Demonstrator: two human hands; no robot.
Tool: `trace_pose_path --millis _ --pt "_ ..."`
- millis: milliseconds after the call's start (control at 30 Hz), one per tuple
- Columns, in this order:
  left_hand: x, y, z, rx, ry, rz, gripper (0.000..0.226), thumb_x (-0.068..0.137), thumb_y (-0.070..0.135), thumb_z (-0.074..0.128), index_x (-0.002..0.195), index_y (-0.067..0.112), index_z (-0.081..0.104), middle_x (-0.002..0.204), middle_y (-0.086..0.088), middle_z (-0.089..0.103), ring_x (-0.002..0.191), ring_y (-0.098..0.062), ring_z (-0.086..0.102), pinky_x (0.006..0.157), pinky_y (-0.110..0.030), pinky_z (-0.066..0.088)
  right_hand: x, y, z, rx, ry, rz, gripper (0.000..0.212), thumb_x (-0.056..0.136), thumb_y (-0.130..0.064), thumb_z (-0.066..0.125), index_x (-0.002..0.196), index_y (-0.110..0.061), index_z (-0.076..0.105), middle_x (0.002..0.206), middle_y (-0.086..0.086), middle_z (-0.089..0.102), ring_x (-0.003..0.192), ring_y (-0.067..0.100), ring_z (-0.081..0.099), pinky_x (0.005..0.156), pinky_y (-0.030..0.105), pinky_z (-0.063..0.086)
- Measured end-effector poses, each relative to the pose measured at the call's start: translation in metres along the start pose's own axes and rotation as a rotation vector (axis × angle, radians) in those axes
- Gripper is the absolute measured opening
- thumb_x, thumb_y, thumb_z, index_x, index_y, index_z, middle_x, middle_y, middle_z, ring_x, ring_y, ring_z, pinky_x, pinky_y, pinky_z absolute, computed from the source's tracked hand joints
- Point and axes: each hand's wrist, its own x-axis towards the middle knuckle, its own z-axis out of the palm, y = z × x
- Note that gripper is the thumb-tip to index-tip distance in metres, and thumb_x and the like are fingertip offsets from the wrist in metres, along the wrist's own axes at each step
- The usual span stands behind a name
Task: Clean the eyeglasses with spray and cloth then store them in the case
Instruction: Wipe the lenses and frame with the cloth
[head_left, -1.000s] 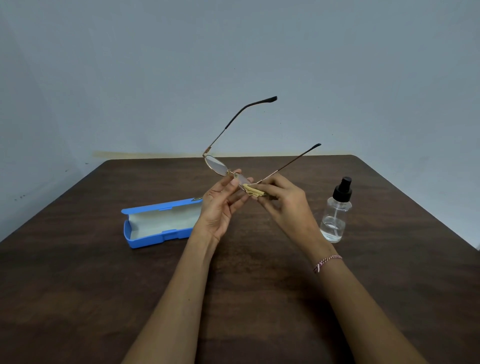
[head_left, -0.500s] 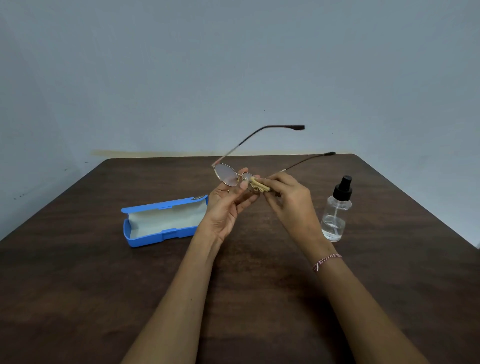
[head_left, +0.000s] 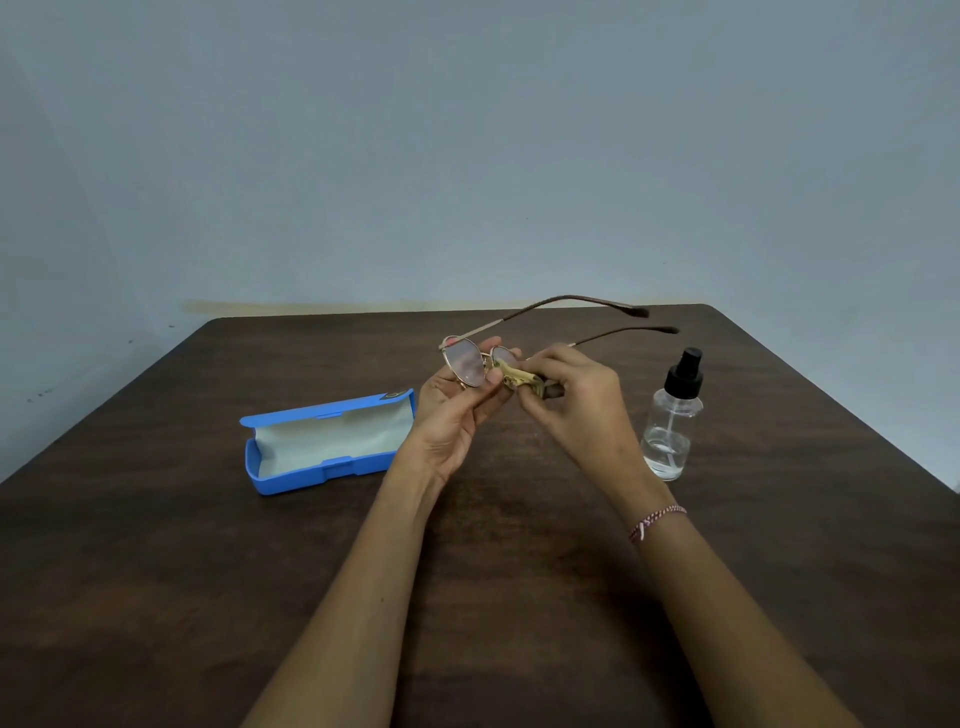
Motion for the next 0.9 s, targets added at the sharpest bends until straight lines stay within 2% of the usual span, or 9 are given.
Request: trace_pose_path --millis 67,133,300,400,533,667,767,833,900 --pt "-0.0011 -0.0009 0.0023 0.006 -0.016 -0.015 0.037 0.072 0.003 0.061 0.108 0.011 0.062 0.095 -0.005 0.073 0.089 -0.016 0.069 0.073 -0.024 0.057 0.0 0.0005 0.0011 -0.016 0.027 0.004 0.023 0.077 0.001 0.071 0.099 -0.006 0.071 0.087 0.002 0.064 0.074 0.004 0.054 0.07 0.01 0.046" --pt "-0.0024 -0.0021 0.0049 0.01 -0.034 -0.027 0.038 0.072 0.0 0.061 0.109 0.009 0.062 0.092 -0.004 0.073 0.088 -0.015 0.069 0.072 -0.024 0.057 0.0001 0.0016 0.0019 -0.038 0.06 0.029 0.024 0.078 0.0 0.071 0.101 -0.005 0.071 0.088 0.002 0.062 0.075 0.004 0.055 0.072 0.009 0.047" --pt "-0.0025 -0.0028 0.0055 0.036 -0.027 -0.006 0.032 0.081 -0.007 0.054 0.108 0.009 0.062 0.091 -0.002 0.074 0.083 -0.013 0.07 0.069 -0.021 0.056 0.0004 0.0035 0.0036 -0.091 0.083 0.089 0.016 0.077 -0.007 0.071 0.093 -0.005 0.072 0.083 0.003 0.063 0.069 0.011 0.06 0.065 0.023 0.051" --pt "-0.0011 -0.0015 0.0033 0.008 -0.013 0.013 0.035 0.075 0.0 0.06 0.108 0.009 0.062 0.097 -0.007 0.073 0.089 -0.016 0.07 0.071 -0.023 0.056 -0.0002 0.0033 0.0024 -0.058 0.046 0.078 0.012 0.075 -0.009 0.069 0.086 -0.005 0.072 0.08 0.002 0.063 0.066 0.011 0.059 0.061 0.031 0.054" --pt "-0.0009 -0.0011 0.0025 -0.013 -0.023 0.017 0.037 0.074 0.001 0.059 0.109 0.01 0.061 0.096 -0.004 0.073 0.089 -0.014 0.069 0.072 -0.023 0.056 -0.0003 0.0003 0.0017 0.045 0.039 0.039 0.015 0.078 -0.002 0.069 0.092 -0.005 0.072 0.084 0.002 0.064 0.072 0.009 0.057 0.066 0.022 0.051" --pt "-0.0027 -0.002 0.0064 -0.001 -0.055 -0.029 0.035 0.075 0.0 0.059 0.109 0.01 0.061 0.091 -0.002 0.073 0.087 -0.014 0.069 0.073 -0.024 0.057 -0.0012 0.0012 0.0023 0.001 0.075 0.033 0.021 0.079 0.001 0.069 0.099 -0.005 0.071 0.087 0.002 0.062 0.075 0.005 0.056 0.069 0.012 0.048" --pt "-0.0023 -0.0019 0.0077 0.019 -0.059 -0.031 0.029 0.082 -0.004 0.055 0.107 0.01 0.061 0.092 -0.001 0.073 0.088 -0.014 0.069 0.075 -0.025 0.057 -0.0012 0.0031 0.0041 -0.061 0.093 0.061 0.015 0.078 -0.002 0.069 0.093 -0.004 0.071 0.085 0.003 0.062 0.074 0.011 0.058 0.068 0.016 0.047" --pt "-0.0015 -0.0009 0.0071 0.001 -0.059 -0.009 0.028 0.079 0.0 0.057 0.105 0.01 0.059 0.093 -0.003 0.073 0.089 -0.014 0.069 0.076 -0.025 0.057 -0.0006 0.0041 0.0047 -0.08 0.077 0.063 0.011 0.078 -0.003 0.069 0.089 -0.002 0.071 0.083 0.005 0.061 0.071 0.013 0.058 0.067 0.02 0.048" --pt "-0.0008 0.0013 0.0052 -0.047 -0.05 0.002 0.03 0.075 0.002 0.059 0.104 0.009 0.057 0.094 -0.006 0.072 0.089 -0.016 0.069 0.074 -0.025 0.057 -0.0004 0.0026 0.0036 -0.043 0.038 0.047 0.014 0.079 -0.004 0.068 0.092 -0.002 0.071 0.084 0.006 0.06 0.073 0.013 0.059 0.069 0.024 0.05"
